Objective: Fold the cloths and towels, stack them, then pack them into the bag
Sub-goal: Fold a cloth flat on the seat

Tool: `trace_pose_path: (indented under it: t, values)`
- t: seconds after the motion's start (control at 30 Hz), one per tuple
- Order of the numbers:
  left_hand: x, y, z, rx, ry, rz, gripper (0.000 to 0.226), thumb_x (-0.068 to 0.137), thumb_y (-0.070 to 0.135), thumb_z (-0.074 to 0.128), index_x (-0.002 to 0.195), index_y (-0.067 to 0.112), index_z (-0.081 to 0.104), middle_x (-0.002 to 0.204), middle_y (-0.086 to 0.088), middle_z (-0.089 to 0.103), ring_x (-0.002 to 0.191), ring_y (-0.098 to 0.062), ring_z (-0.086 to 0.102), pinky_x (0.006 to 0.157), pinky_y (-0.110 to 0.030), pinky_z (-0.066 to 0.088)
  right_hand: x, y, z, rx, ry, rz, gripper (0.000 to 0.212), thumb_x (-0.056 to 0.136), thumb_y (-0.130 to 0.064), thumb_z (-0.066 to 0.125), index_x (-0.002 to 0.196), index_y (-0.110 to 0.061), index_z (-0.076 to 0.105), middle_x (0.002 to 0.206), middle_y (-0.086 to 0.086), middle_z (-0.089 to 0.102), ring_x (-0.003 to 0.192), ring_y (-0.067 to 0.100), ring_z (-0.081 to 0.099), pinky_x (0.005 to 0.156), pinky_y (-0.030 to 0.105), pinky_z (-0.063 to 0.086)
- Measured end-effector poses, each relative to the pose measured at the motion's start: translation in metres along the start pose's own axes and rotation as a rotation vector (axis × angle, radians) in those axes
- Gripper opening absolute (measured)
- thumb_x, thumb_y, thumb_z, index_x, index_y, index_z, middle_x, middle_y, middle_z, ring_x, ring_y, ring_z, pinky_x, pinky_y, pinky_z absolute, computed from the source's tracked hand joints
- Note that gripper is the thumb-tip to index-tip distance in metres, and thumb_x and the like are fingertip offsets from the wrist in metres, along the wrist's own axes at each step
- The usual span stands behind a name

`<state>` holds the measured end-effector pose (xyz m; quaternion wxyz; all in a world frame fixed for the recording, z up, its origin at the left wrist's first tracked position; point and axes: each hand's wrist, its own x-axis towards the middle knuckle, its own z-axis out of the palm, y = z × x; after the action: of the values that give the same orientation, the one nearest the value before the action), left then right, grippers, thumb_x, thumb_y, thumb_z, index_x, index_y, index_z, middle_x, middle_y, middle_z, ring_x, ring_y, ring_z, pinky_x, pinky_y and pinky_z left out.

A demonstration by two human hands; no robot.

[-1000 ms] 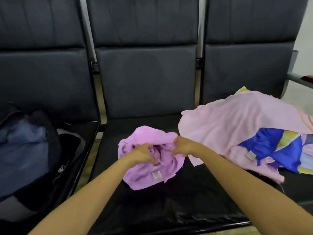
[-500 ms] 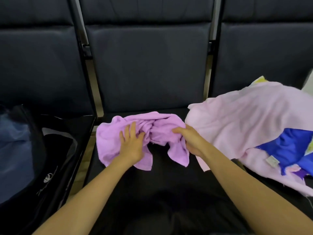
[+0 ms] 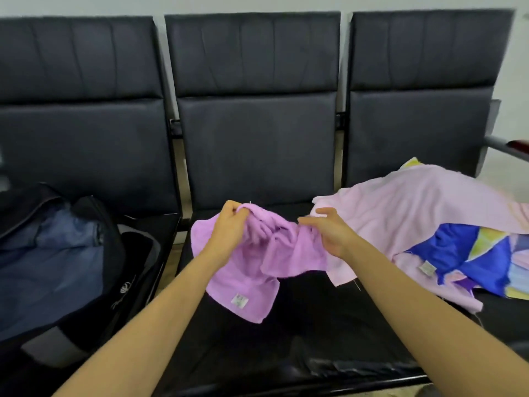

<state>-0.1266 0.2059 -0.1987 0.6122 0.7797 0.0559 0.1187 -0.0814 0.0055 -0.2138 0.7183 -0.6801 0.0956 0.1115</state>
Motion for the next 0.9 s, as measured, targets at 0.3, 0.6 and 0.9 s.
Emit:
trace_pose_path:
  t: [0.3,0.6,0.9]
  values:
    - [-0.035,0.050,-0.004,0.122,-0.132,0.132,0.017,0.091,0.011,0.053,0.097,0.014,0.069,0.096,0.001,0.067,0.093,-0.017,0.061,0.087,-0.033,0.049,-0.058,0.000,0.031,-0.668,-0.322,-0.317,0.051,0.081,-0.034,0.072,0.124,-0.019,0.050,0.118,-0.006,0.056,0.110,0.012,0.055,0.093,0.030,0.048]
    - [-0.038,0.038,-0.071,0.092,0.178,0.069,0.019,0.091,0.016,0.052,0.092,0.021,0.071,0.100,0.000,0.069,0.099,-0.020,0.060,0.087,-0.033,0.047,-0.063,0.007,0.018,-0.978,0.126,-0.407,0.009,0.089,-0.006,0.045,0.091,-0.012,0.052,0.088,0.009,0.058,0.077,0.025,0.054,0.066,0.032,0.044]
    - [-0.063,-0.003,-0.049,0.541,-0.265,0.011,0.050,0.082,0.010,0.071,0.127,0.015,0.050,0.120,-0.002,0.052,0.108,-0.021,0.052,0.082,-0.018,0.042,-0.089,-0.018,0.039,-0.564,-0.136,-0.448,0.011,0.092,-0.014,0.054,0.091,-0.012,0.065,0.092,0.002,0.065,0.085,0.015,0.058,0.076,0.023,0.047]
